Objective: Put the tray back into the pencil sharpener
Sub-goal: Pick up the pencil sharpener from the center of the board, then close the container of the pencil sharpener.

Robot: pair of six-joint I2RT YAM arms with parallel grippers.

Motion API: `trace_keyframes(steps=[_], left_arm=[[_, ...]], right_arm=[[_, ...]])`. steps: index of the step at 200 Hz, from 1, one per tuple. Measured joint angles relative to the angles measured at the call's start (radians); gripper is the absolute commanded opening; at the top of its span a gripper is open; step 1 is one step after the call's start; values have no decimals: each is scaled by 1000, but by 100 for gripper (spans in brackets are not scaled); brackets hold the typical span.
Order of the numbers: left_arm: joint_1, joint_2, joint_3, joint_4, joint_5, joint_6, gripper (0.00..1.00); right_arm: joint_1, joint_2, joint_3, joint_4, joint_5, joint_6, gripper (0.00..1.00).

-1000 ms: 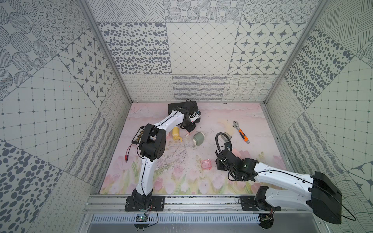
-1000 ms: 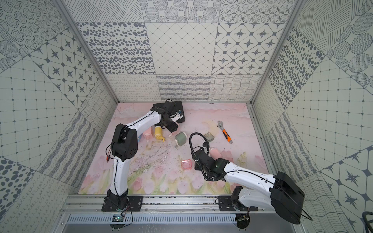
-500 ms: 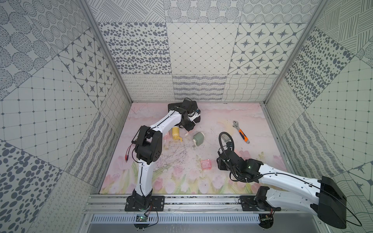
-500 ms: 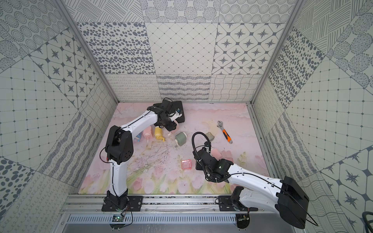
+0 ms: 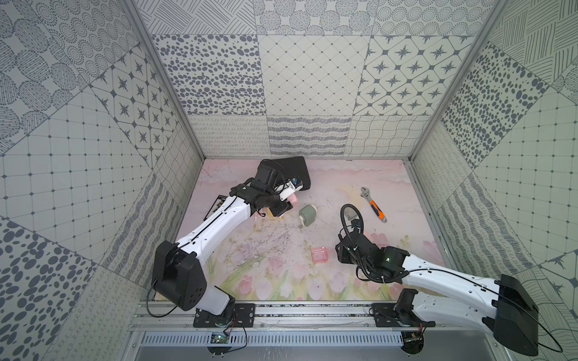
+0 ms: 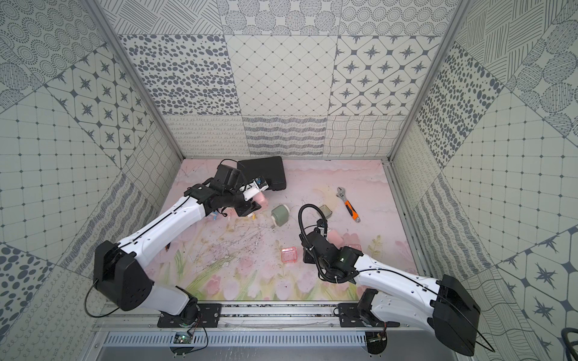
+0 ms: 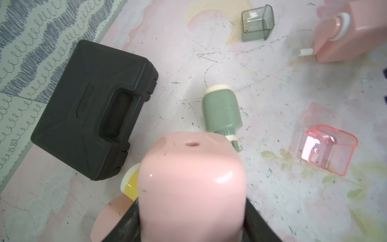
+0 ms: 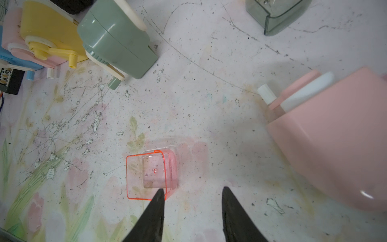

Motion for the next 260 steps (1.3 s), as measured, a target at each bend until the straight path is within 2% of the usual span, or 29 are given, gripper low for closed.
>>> trace_keyframes(steps=[51,116,184,240,260], left_arm=[[-62,-132,-213,-1,105,132,33],[-212,-77,-333,38,118,140,37],[-316,53,-315,69,68,124,45],[-349,127,-260,69,17,100,52],[-353,136,-249,66,5,96,53]], right_arm=[[-19,34,0,48,-47,25,46],[-113,108,-31,176,-218,52,44],[-142,217,-100,335,-379,85,39],[-142,232,-100,388,-415,89,37],[-142,238,-100,396,-419,89,33]])
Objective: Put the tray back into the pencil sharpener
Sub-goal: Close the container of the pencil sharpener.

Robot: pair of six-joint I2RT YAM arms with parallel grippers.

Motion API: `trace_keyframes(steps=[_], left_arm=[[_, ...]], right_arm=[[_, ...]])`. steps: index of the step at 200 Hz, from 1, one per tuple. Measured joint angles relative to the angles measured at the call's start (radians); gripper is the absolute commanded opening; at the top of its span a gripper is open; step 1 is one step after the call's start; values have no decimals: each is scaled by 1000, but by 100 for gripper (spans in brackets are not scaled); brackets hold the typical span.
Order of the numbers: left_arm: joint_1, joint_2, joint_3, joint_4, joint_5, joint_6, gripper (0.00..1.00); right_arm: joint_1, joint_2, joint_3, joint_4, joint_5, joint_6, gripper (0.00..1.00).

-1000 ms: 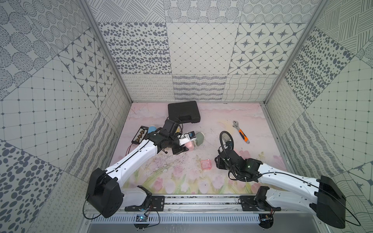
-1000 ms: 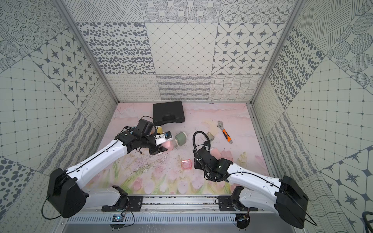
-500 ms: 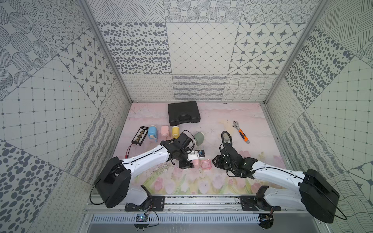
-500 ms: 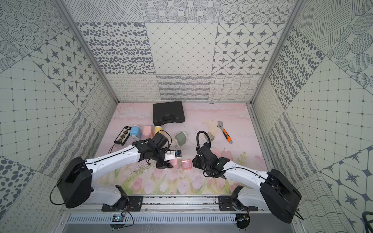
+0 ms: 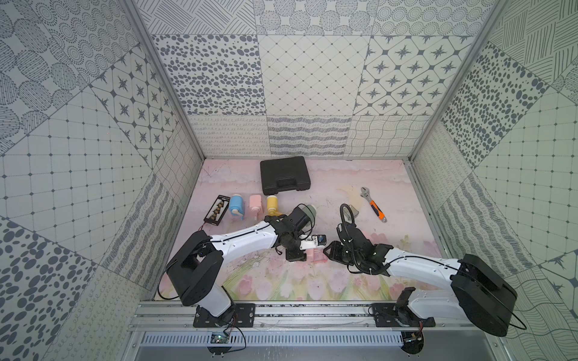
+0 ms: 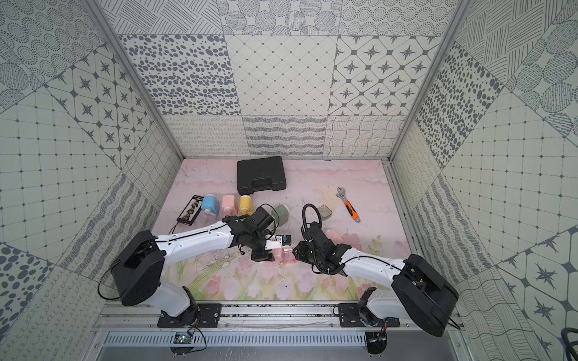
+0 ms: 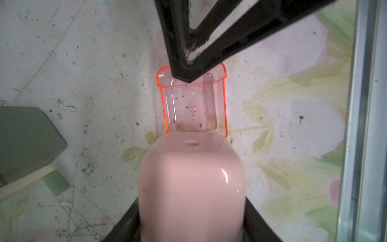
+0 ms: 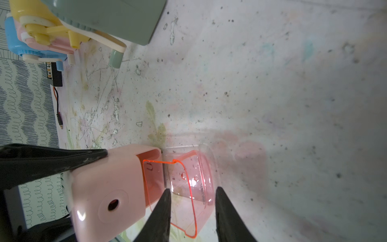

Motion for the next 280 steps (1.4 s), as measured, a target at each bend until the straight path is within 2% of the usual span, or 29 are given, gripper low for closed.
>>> trace_keyframes(steps=[122,231,280], left_arm=[[-8,42,51,-43,-12,-23,55],[-8,44,55,-48,-20,-36,52],[-8,44,55,-47,-26,-47,52]], right_arm=[[20,98,3,82,-21,38,26],[38,109,3,108,37,61,19],[46,109,10,93,42,62,21]])
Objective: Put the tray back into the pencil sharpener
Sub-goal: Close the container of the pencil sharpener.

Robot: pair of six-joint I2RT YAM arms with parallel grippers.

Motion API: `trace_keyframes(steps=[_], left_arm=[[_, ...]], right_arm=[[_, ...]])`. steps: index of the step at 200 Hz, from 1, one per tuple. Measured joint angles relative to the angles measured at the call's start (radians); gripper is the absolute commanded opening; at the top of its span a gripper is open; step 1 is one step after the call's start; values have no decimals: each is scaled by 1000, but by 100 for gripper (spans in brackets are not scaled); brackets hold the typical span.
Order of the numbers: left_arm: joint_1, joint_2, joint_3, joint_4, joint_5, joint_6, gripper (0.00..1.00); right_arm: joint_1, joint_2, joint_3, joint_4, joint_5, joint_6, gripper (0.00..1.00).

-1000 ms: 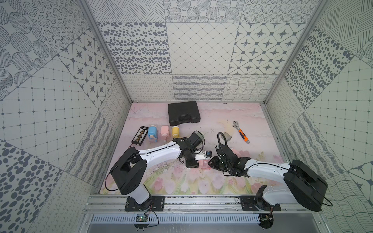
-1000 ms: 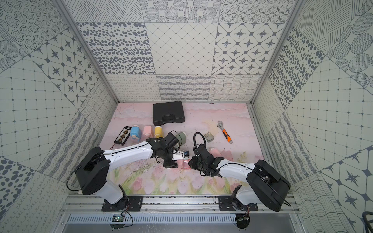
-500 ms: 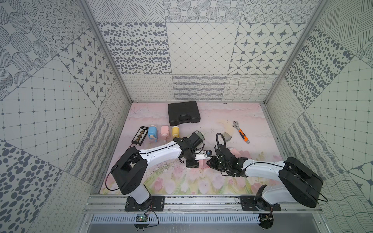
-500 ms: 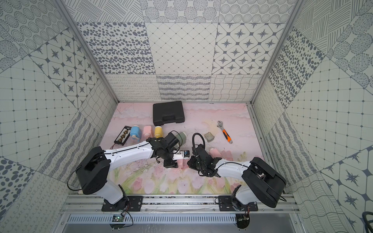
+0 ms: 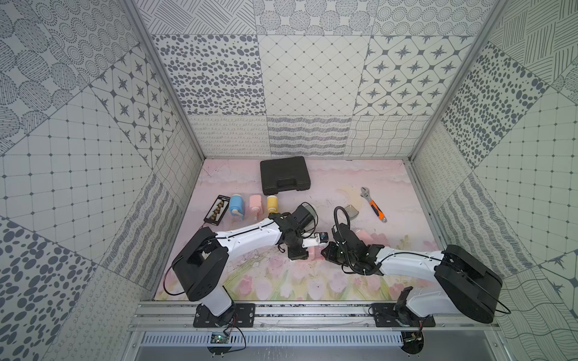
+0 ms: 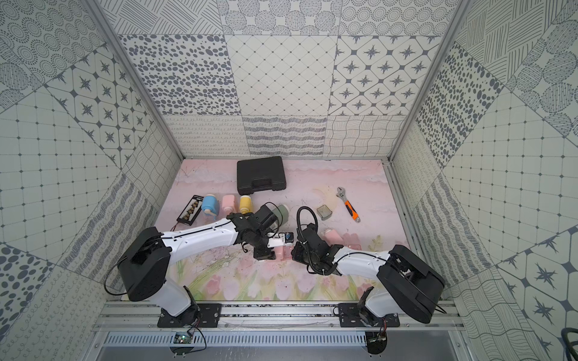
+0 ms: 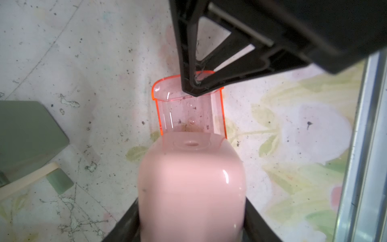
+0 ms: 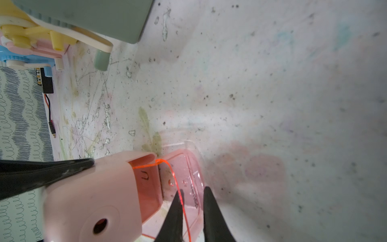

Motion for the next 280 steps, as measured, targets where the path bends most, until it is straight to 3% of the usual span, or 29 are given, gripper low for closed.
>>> trace_keyframes(steps=[74,126,196,280], left_arm=[[0,6,5,0,-1,-8,50],[0,6,4,3,-2,-20,47],[0,5,0,14,0,-38,46],[0,-8,-20,35,0,-47,44]], right_arm=[[-17,-40,-18,66,-53,9,30],[-43,-157,-28,-30,14,4,25],[-44,34,-13,35,-94,-11,21],[-46,90,-4,149,-199,-9,21]])
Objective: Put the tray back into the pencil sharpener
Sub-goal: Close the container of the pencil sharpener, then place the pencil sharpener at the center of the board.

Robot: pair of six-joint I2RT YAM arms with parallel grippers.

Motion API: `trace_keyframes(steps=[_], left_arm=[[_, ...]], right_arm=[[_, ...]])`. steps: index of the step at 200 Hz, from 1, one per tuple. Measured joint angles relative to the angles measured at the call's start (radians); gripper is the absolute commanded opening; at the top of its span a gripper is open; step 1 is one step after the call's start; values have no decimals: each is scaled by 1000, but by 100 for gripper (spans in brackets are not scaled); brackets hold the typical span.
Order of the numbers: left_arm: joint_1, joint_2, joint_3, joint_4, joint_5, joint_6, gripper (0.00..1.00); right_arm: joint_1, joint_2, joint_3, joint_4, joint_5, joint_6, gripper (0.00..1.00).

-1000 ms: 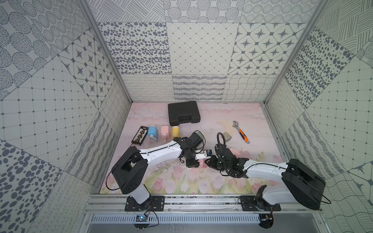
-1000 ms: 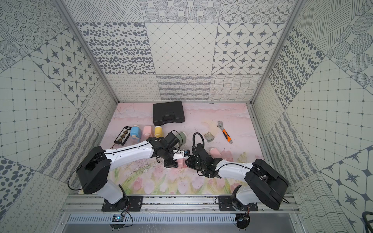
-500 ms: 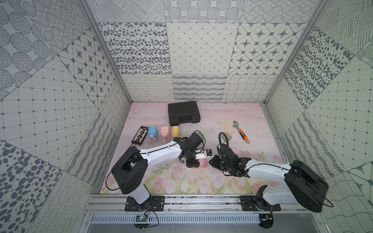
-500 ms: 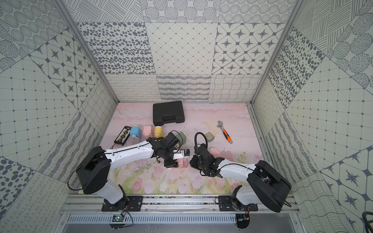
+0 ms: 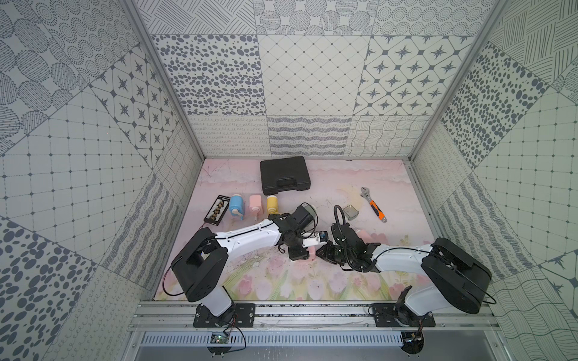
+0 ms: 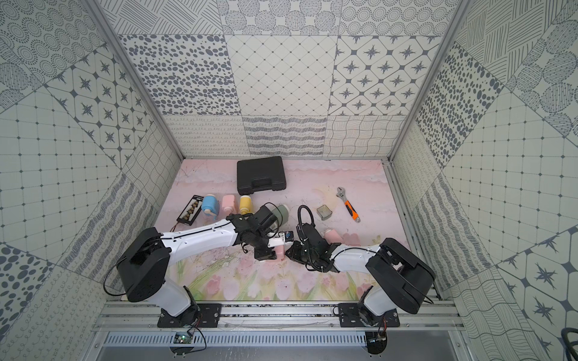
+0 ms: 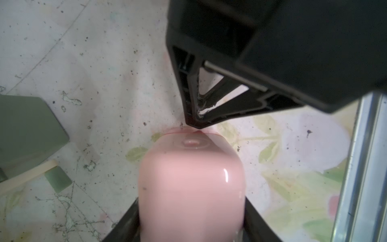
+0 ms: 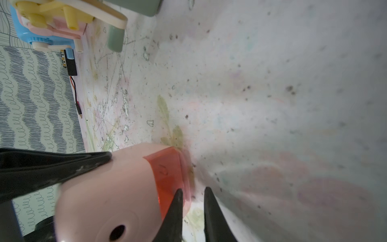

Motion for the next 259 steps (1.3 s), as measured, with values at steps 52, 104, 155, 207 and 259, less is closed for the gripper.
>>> trace_keyframes(steps=[52,104,155,207,259], left_arm=[[0,-16,-14,12,-5,-23,37],[0,-137,-77,45,-71,-184,11],[0,-231,-90,0,-216,-526,0],[103,-233,-36,-148,-356,-841,0],[233,-177,6,-205,-420,-1001,0]], right_arm=[[-4,-6,-16,26,10,14,24],[1,-362,-107,-65,217,34,29],[1,-459,-118,-160,341,33,29],[1,-381,-114,-165,346,31,29],[1,-377,-97,-165,345,23,29]])
